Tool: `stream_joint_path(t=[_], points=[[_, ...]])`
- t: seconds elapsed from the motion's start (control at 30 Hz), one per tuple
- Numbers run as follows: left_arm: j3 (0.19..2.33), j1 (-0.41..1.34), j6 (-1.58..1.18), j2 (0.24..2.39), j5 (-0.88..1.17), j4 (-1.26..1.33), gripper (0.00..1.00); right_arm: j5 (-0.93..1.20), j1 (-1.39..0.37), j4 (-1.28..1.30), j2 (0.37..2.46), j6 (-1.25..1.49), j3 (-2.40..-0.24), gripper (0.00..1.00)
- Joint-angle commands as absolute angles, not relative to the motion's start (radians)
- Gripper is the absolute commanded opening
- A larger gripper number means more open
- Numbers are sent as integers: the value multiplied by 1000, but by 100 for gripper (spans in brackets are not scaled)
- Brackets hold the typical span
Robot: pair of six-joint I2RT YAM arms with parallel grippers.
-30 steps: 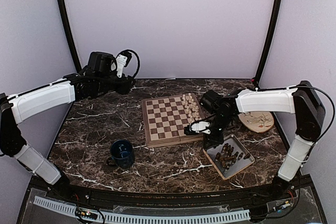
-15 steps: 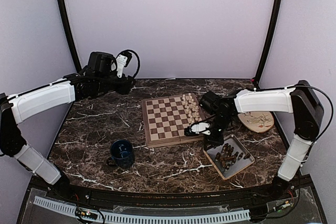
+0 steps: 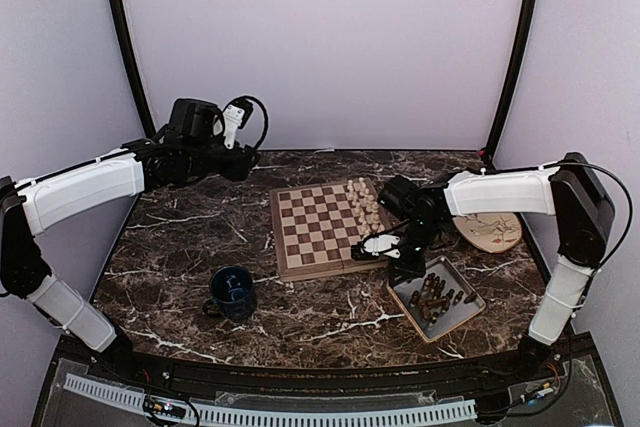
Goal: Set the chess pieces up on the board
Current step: Pick up the rook from the chess pile.
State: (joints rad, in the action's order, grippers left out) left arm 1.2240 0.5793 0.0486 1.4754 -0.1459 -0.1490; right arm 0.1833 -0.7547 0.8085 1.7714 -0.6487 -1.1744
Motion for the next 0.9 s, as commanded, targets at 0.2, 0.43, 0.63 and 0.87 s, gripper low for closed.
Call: stream_joint_path(t=[0.2,0.43,0.63,0.87], points=[[1255,586,46,1480,-130,-173,57,190,-765,812,1792,-636,-1196,10],[1257,588,45,1486,-128,-177,57,227,-763,847,1781,-643,-1203,4],[1261,589,43,1491,-124,-179,57,267,-754,905,1754,-659,-1214,3],[1265,589,41,1497,-119,-187,58,299,-716,949,1755,-679,-1243,2]])
